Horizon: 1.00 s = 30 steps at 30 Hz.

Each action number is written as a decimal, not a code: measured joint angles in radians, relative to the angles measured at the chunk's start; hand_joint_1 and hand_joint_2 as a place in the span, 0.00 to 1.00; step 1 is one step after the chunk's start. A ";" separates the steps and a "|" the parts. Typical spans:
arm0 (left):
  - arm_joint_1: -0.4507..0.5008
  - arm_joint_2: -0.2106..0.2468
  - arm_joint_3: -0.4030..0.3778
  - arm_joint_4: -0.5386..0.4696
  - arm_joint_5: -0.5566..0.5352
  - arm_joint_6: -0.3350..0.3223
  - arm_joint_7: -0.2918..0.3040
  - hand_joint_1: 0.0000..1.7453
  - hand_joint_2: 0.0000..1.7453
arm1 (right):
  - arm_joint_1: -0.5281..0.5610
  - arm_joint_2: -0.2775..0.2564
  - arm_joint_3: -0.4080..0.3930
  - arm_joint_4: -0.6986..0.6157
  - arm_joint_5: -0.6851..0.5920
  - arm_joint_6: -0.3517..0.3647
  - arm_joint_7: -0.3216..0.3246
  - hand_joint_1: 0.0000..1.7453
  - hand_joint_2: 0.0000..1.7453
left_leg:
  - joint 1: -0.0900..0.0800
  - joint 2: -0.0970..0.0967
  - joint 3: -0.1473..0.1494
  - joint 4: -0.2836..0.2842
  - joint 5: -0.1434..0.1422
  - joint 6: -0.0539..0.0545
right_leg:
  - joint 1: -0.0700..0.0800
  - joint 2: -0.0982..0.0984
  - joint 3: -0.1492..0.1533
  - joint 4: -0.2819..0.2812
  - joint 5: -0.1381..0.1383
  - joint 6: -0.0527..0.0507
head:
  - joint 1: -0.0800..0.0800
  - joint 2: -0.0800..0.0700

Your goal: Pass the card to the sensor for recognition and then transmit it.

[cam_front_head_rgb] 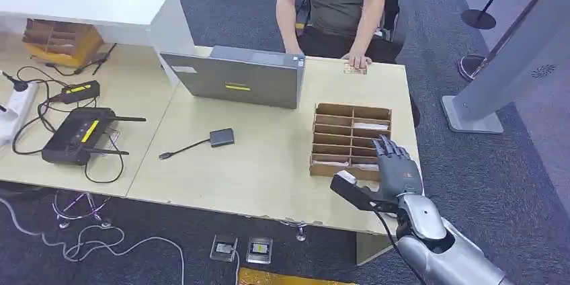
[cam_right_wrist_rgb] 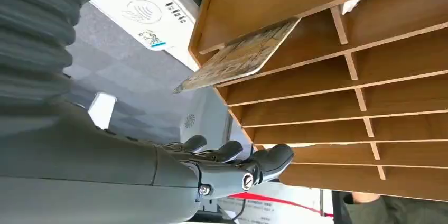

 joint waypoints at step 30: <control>0.000 0.000 0.000 0.000 0.004 0.006 0.006 0.00 0.00 | -0.011 0.015 0.011 0.027 -0.005 0.003 -0.006 1.00 1.00 | 0.000 0.000 0.000 0.000 0.000 0.000 | 0.000 0.000 0.000 0.000 0.000 0.000 | 0.000 0.000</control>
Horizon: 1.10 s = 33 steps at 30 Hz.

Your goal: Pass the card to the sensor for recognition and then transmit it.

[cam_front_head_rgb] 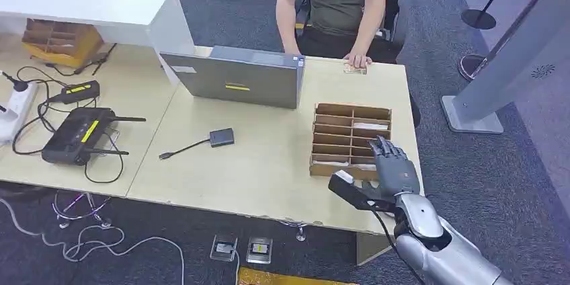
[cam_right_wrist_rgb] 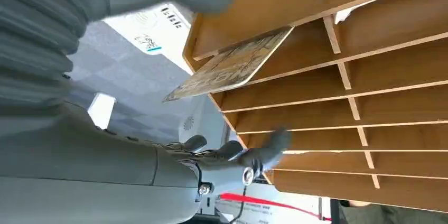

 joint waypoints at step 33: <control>0.000 0.000 0.000 0.000 0.000 0.003 0.010 0.00 0.00 | -0.009 0.009 0.037 0.031 -0.046 -0.037 -0.008 1.00 1.00 | 0.000 0.000 0.000 0.000 0.000 0.000 | 0.000 0.000 0.000 0.000 0.000 0.000 | 0.000 0.000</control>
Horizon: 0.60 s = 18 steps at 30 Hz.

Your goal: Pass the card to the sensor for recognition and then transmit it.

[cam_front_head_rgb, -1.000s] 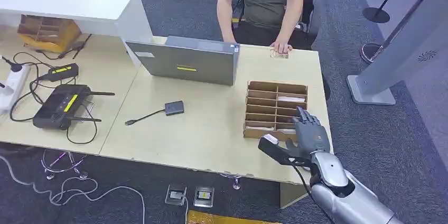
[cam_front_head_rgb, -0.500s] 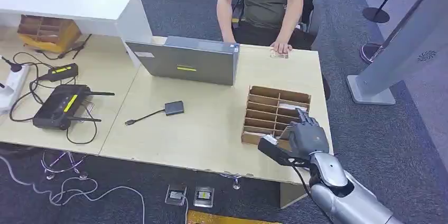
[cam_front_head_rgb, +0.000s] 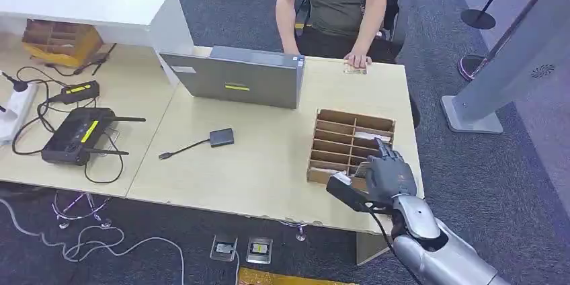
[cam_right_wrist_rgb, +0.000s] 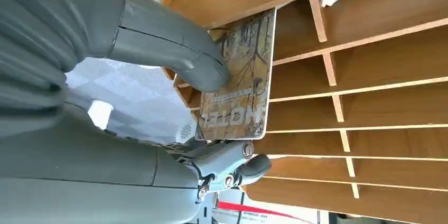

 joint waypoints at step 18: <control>0.002 0.000 0.000 0.000 -0.022 -0.011 -0.002 0.00 0.00 | -0.296 -0.056 -0.134 -0.404 0.151 0.227 0.152 1.00 1.00 | 0.000 0.002 0.000 0.000 0.000 0.000 | 0.000 0.003 -0.001 0.000 0.001 0.000 | 0.000 0.000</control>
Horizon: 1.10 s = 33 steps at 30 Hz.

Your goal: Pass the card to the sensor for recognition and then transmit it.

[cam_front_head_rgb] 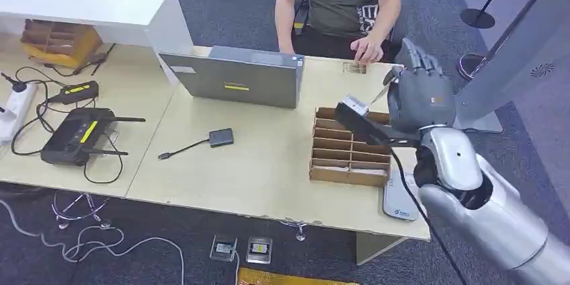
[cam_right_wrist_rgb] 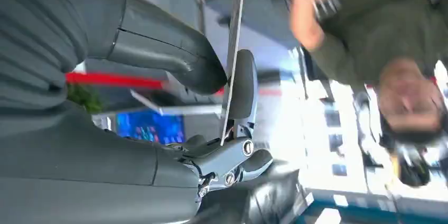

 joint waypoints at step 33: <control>-0.003 -0.007 -0.001 0.000 0.029 -0.009 0.004 0.00 0.00 | -0.289 0.177 0.197 0.422 -0.136 0.023 -0.002 1.00 1.00 | 0.001 -0.001 -0.001 0.000 0.000 0.000 | 0.001 -0.002 0.000 0.000 0.000 0.000 | 0.000 0.000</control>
